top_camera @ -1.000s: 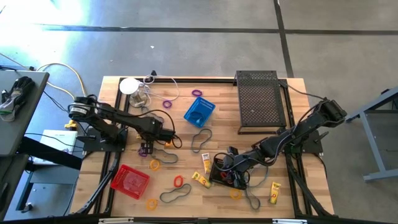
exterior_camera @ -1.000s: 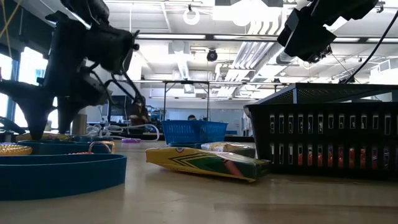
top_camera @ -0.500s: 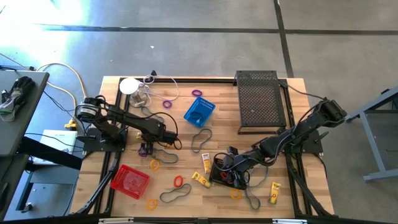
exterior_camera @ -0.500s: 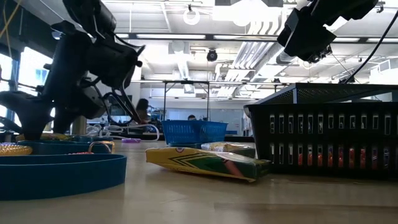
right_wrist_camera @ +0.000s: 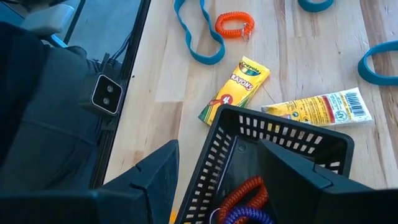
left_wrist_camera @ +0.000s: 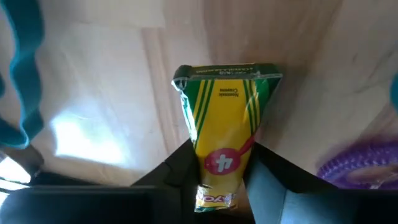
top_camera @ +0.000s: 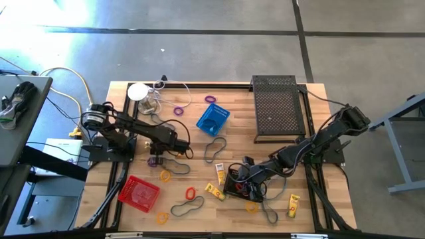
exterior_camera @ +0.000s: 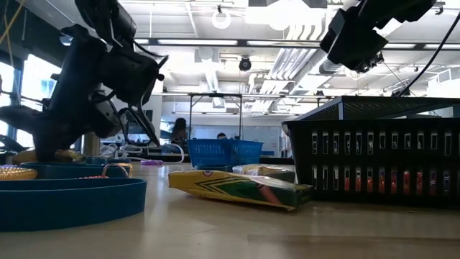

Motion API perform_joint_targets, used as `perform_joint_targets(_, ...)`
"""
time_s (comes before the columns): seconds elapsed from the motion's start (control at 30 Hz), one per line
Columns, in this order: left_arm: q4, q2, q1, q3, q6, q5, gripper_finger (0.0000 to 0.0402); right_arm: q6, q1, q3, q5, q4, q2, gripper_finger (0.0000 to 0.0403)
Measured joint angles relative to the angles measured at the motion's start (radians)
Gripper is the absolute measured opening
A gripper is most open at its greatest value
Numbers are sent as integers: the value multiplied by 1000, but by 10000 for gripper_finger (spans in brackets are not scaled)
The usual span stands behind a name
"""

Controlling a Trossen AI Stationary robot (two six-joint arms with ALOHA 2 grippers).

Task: Pick & Place Office Desk Supplies
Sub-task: Put the crayon box into the red bin

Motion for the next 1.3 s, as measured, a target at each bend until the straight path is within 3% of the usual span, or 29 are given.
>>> perform_joint_targets(0.27,-140,-13,-6,94,-61,63,86,-4,0,0,27,15,0,206)
perform_joint_targets(0.6,-296,-13,-132,312,-131,353,85,-6,0,0,25,15,0,206)
perform_joint_targets(0.8,-275,-27,-268,368,-181,617,85,-6,0,0,23,13,0,206)
perform_joint_targets(0.97,-262,-30,-397,368,-288,578,84,-6,0,0,24,11,0,206)
perform_joint_targets(1.17,-262,-30,-545,368,-411,613,84,-7,0,0,26,13,0,206)
perform_joint_targets(1.3,-262,-30,-632,367,-431,519,84,-7,0,0,26,15,0,206)
